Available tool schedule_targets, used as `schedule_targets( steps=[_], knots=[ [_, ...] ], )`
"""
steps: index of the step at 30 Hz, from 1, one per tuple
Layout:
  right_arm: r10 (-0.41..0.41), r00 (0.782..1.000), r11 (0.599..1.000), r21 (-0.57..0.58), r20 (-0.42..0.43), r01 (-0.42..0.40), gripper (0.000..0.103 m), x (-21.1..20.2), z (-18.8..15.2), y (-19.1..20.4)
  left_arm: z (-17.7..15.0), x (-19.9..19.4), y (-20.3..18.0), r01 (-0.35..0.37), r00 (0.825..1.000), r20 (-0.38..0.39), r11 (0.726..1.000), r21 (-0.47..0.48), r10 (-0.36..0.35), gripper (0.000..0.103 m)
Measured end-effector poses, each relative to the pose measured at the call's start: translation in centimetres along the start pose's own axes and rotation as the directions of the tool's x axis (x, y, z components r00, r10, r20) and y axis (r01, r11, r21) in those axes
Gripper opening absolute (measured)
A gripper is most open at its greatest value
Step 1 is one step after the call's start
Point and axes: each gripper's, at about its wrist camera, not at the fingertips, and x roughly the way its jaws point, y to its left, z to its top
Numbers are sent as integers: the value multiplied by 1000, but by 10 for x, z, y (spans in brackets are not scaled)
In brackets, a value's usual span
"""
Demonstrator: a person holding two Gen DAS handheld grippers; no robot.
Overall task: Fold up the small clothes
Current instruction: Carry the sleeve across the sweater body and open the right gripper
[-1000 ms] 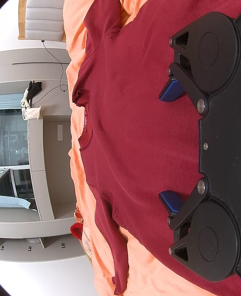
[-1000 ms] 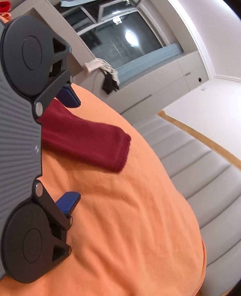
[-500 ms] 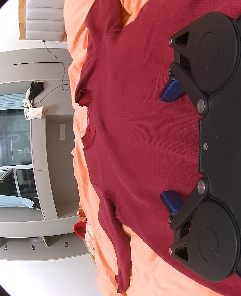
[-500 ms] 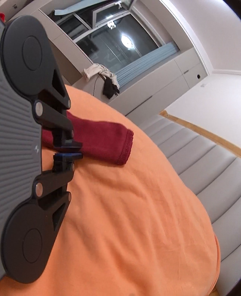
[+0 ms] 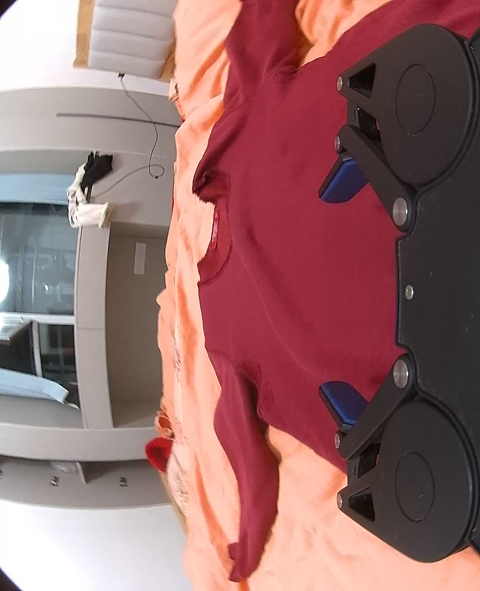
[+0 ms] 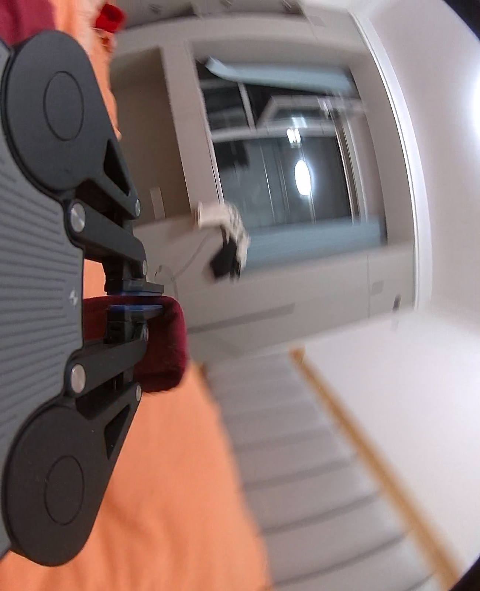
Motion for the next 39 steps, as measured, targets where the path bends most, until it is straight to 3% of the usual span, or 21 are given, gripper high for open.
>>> schedule_targets(
  steps=[5, 9, 11, 13, 17, 21, 23, 25, 29, 31, 33, 35, 37, 39],
  knots=[
    [178, 984, 964, -199, -7, -176, 5, -2, 17, 91, 14, 2, 25, -31, 999, -12, 995, -95, 30, 102],
    [315, 949, 850, -438, -22, -293, 5, -21, 12, 171, 25, -1, 49, -61, 998, 2, 982, -181, 62, 102],
    [336, 940, 768, -560, -61, -311, 5, -32, -1, 210, 29, -3, 59, -80, 996, 11, 974, -210, 85, 102],
    [379, 917, 663, -655, -122, -361, 5, -44, -22, 241, 31, -2, 66, -103, 994, 3, 968, -228, 107, 102],
    [444, 857, 492, -729, -260, -476, 4, -68, -58, 281, 34, -1, 78, -117, 993, -14, 955, -271, 117, 102],
    [484, 784, 233, -806, -390, -545, 4, -101, -98, 302, 37, -2, 88, -119, 993, -20, 947, -299, 118, 102],
    [484, 755, 158, -805, -442, -572, 4, -108, -114, 303, 37, -3, 90, -118, 993, -21, 944, -307, 117, 103],
    [477, 746, 134, -801, -465, -584, 4, -115, -123, 300, 36, -2, 89, -121, 993, -27, 946, -302, 119, 103],
    [475, 718, 163, -751, -508, -639, 5, -122, -126, 297, 35, 3, 85, -126, 992, -48, 951, -283, 117, 103],
    [480, 709, 160, -743, -517, -650, 5, -127, -129, 295, 35, 4, 85, -125, 992, -52, 951, -283, 115, 103],
    [485, 708, 111, -766, -514, -633, 4, -136, -136, 293, 35, 5, 87, -128, 992, -51, 949, -288, 118, 103],
    [501, 726, 19, -833, -471, -554, 2, -150, -148, 290, 35, 5, 90, -134, 991, -52, 946, -296, 124, 103],
    [535, 745, -102, -906, -398, -411, 2, -169, -164, 286, 36, 5, 93, -138, 990, -55, 941, -308, 127, 103],
    [564, 741, -165, -930, -363, -330, 2, -181, -171, 281, 37, 5, 95, -142, 990, -58, 938, -318, 130, 103]
  ],
)
